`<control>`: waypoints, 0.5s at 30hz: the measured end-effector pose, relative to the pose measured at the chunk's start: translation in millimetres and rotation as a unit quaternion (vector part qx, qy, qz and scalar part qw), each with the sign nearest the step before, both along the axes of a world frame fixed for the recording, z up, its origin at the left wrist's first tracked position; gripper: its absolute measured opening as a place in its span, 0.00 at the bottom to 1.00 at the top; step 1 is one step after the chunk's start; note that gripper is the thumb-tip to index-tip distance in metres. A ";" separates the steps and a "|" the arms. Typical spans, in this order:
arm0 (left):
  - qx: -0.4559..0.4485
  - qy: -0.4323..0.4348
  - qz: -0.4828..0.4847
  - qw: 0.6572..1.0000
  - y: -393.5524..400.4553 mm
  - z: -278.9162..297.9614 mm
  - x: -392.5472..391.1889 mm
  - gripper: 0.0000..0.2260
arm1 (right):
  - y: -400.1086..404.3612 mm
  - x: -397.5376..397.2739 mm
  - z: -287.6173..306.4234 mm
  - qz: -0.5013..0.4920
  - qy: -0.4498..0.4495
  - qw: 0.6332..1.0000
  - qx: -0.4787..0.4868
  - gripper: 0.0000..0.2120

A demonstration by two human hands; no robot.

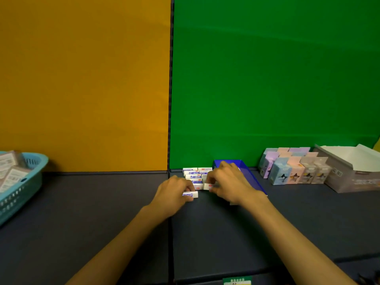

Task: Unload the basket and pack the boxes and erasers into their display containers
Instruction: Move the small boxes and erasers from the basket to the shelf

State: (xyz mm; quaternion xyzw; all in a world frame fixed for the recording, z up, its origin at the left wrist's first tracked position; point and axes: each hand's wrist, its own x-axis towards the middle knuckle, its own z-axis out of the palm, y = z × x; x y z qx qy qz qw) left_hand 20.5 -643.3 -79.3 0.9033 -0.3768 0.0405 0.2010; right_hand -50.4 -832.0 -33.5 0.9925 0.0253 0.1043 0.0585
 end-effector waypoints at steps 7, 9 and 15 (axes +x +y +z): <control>0.014 -0.004 0.026 1.000 -16.1 -2.1 4.2 0.14 | -11.1 22.8 -11.0 0.011 0.027 0.997 -0.070 0.09; 0.017 -0.008 0.023 1.000 -19.4 -2.1 5.3 0.14 | -13.8 26.6 -14.0 0.009 0.028 0.997 -0.071 0.08; 0.025 -0.016 0.036 0.999 -29.6 -0.4 4.1 0.15 | -20.6 26.6 -17.0 0.032 0.028 0.999 -0.032 0.10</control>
